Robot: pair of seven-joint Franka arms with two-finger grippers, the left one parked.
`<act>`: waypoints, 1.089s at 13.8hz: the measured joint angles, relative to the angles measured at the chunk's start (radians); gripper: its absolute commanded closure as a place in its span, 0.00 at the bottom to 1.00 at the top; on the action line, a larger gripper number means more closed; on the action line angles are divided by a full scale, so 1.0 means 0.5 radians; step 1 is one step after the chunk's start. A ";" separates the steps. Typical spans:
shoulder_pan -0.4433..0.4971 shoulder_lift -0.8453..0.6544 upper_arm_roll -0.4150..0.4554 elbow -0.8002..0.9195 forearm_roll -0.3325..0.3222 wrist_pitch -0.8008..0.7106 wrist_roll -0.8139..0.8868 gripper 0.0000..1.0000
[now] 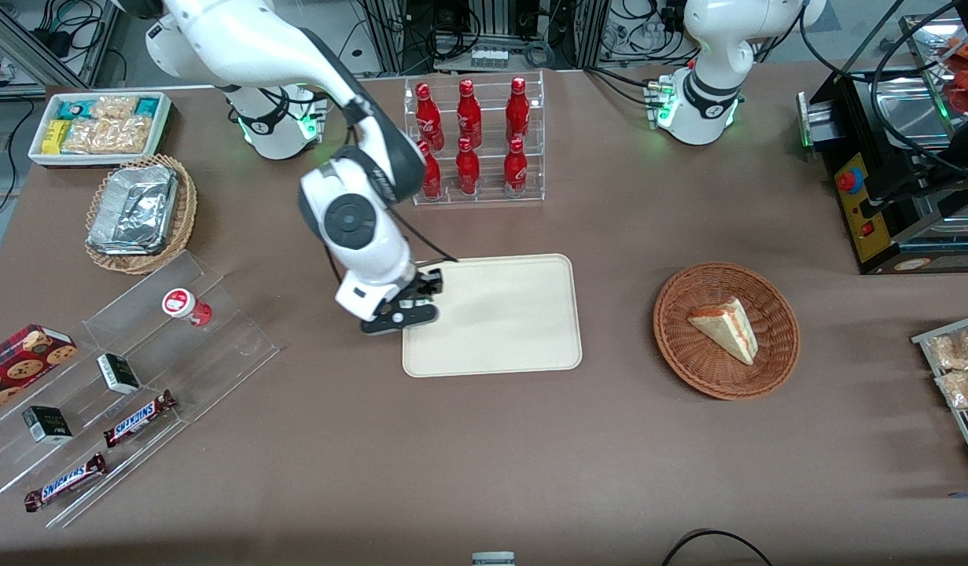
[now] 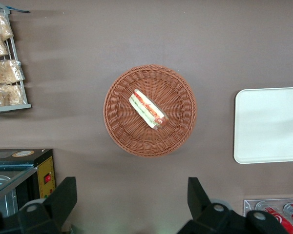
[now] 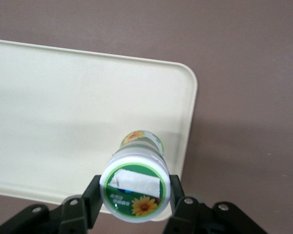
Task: Place green gum on tray
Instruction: 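Lift the canister and carry it over the cream tray, then lower the canister onto the tray and open the right gripper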
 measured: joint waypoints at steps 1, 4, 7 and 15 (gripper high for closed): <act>0.038 0.054 -0.001 0.038 0.000 0.028 0.072 1.00; 0.151 0.217 -0.007 0.204 0.000 0.047 0.283 1.00; 0.224 0.353 -0.015 0.341 -0.002 0.065 0.418 1.00; 0.276 0.514 -0.025 0.409 -0.132 0.177 0.540 0.00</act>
